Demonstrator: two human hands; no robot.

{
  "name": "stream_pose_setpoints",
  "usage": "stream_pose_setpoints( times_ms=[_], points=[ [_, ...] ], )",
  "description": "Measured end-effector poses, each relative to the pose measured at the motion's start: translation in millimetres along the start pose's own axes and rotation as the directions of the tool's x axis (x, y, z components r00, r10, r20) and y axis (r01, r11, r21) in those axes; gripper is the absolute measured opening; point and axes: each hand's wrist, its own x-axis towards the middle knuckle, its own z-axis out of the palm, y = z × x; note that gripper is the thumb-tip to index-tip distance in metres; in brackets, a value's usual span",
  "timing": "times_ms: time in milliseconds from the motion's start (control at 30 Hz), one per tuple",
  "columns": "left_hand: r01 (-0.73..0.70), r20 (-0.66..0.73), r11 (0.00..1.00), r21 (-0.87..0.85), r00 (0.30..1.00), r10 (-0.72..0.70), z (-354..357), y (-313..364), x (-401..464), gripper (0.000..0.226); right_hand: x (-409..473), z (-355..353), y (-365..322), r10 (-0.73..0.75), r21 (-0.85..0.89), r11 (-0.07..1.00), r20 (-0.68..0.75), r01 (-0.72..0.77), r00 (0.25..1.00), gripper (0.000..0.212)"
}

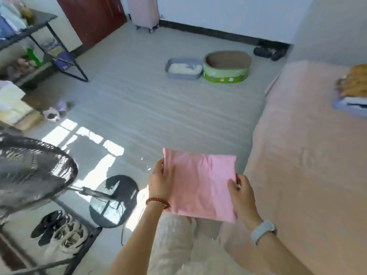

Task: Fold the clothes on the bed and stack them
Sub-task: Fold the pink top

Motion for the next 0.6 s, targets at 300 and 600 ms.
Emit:
stream_pose_setpoints(
  times_ms=[300,600],
  points=[
    [-0.068,0.234,0.997,-0.026,0.97,0.072,99,80,180,0.03,160,4,-42,0.148,0.147,0.983,-0.267,-0.112,0.952,0.008],
    [-0.219,0.424,0.975,-0.033,0.881,0.212,197,225,366,0.033,342,-19,-125,0.205,0.204,0.971,-0.466,-0.12,0.86,0.01]
  ],
)
